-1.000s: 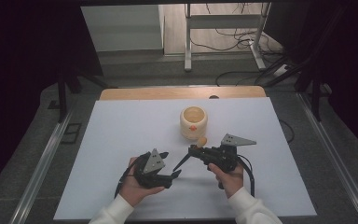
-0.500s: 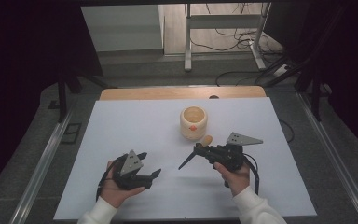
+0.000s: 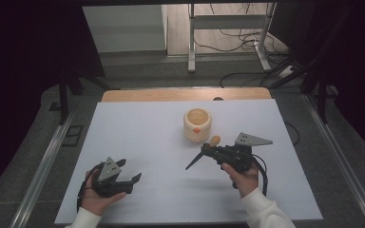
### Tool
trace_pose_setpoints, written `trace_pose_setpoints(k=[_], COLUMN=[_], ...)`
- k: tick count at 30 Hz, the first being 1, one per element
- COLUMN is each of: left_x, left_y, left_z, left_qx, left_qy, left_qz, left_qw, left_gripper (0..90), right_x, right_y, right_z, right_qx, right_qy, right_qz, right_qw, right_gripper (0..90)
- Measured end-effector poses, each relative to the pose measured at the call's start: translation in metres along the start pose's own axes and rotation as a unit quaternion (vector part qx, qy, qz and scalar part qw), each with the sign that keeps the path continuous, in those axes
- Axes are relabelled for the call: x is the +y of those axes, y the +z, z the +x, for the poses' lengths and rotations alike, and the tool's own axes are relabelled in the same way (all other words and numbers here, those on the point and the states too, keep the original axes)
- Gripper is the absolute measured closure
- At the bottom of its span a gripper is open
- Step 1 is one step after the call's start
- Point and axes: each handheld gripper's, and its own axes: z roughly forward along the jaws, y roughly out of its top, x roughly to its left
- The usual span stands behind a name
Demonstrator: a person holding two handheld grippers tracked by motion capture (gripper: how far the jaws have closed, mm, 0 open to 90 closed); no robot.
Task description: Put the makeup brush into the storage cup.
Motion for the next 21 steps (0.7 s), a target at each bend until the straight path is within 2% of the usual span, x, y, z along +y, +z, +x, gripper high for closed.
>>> trace_pose_setpoints(k=[7, 13, 21], left_x=[-0.003, 0.001, 0.002], left_y=[0.004, 0.005, 0.008], left_z=[0.002, -0.001, -0.003], left_qx=[-0.001, -0.004, -0.014], left_qy=[-0.002, -0.028, -0.038], left_qz=[0.003, 0.002, 0.018], left_qw=[1.0, 0.9996, 0.999], left_gripper=[22.7, 17.0, 13.2], right_x=[0.003, 0.013, 0.024], right_y=[-0.001, -0.005, -0.007], right_z=[-0.001, -0.004, -0.003], right_qx=[-0.009, -0.018, -0.024], right_qy=[-0.007, -0.014, -0.025], right_qz=[0.0, -0.011, -0.019], right_qw=[0.9999, 0.9997, 0.9992], right_gripper=[78.8, 78.8, 78.8])
